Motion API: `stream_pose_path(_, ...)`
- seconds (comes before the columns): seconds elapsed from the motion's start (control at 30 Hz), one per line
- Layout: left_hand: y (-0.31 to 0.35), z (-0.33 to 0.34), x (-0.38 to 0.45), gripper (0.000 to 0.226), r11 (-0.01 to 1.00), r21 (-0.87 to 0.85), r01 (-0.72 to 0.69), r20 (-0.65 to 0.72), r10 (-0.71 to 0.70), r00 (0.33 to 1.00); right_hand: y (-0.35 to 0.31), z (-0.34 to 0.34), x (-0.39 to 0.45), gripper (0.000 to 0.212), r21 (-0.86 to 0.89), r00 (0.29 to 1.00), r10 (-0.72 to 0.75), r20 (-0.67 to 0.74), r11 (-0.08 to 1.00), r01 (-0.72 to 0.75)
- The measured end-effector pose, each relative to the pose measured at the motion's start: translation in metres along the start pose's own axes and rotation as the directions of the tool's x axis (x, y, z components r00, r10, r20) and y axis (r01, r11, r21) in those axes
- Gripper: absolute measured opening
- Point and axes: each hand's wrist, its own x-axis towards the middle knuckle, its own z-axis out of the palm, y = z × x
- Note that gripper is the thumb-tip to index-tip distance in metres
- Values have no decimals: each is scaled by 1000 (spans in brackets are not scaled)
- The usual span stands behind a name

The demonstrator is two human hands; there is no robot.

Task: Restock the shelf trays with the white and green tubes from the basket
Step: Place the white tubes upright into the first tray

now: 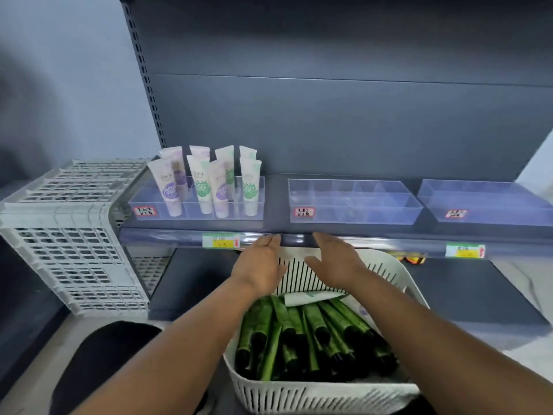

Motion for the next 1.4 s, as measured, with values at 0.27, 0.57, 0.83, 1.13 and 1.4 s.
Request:
stream_pose_path(0.27, 27, 78, 15, 70, 1000, 17, -1, 218, -3, 976, 60, 52, -4, 63, 34, 984, 135, 116, 990, -139)
stream_pose_path(0.57, 34, 150, 46, 53, 999, 18, -36, 379, 27, 925, 102, 111, 12, 64, 9, 921, 291, 258, 953, -303)
stream_pose_path(0.83, 31, 175, 57, 53, 996, 84, -23, 347, -7, 938, 117, 130, 25, 57, -61, 868, 408, 282, 911, -408)
stream_pose_path(1.13, 33, 163, 62, 39, 1000, -13, 7, 344, -2, 939, 113, 123, 23, 46, -62, 871, 427, 244, 903, -426)
stream_pose_path(1.4, 28, 141, 51, 22, 983, -157, -94, 347, 144, 927, 97, 101, 23, 61, 92, 890, 358, 283, 913, -397)
